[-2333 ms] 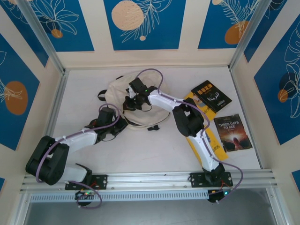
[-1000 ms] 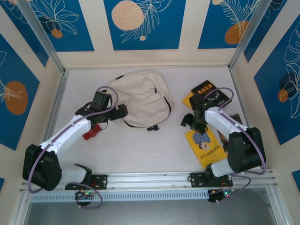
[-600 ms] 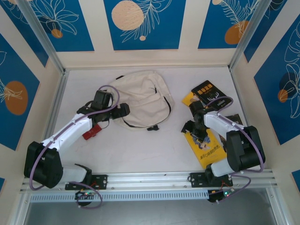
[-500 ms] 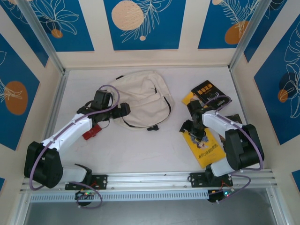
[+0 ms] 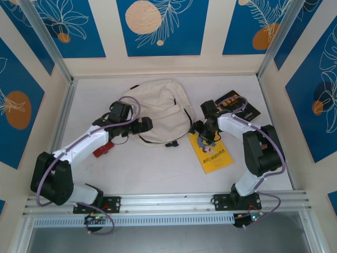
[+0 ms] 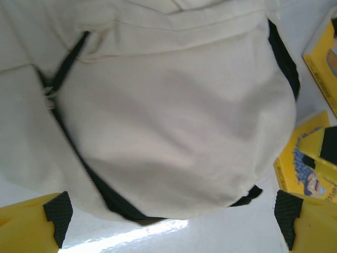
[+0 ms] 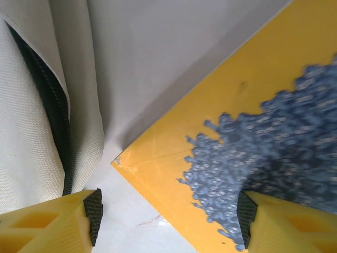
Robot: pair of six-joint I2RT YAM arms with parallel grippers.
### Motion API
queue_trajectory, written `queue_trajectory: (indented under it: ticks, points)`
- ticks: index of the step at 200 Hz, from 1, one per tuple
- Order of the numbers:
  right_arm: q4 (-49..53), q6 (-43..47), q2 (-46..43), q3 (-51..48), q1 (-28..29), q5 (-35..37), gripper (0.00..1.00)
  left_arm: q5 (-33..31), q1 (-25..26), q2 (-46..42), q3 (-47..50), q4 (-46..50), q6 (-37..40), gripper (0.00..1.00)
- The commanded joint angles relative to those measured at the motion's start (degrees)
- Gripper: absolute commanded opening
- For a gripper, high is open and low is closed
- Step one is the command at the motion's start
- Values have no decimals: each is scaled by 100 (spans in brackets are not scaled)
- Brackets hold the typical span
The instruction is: Pack books, pencil case, and school supplies into a backpack
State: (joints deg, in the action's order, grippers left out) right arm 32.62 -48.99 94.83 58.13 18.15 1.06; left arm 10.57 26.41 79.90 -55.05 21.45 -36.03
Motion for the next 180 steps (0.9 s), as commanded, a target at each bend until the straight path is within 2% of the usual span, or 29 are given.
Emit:
queue_trajectory:
  ticks: [1,42,77,93,132,161,180]
  points:
    - [395,422,-650,-201,-409,389,73,116,356,197,-346,-45,-180,100]
    - [719,1167,-752,-680,-1448,220,78,-98,1101,750,-752,-19,-613,99]
    - [727,1321,-560,-858,-1704,37,80,-140,1628,1228,-1160,70,-899,97]
    - [719,1374,-434,-896,-1702,-24,80,-152,1790,1414,-1317,123,-962,97]
    - [758,1518,-304,-976,-1552,-263,72,40,2090,1803,-1655,169,-1166,92]
    - [755,1280,-492,-1178,-1058,-506,63,87,2263,1999,-1773,282,-1281,87]
    - [651,1066,-646,-1323,-698,-828,57,203,2337,2172,-1838,308,-1302,79]
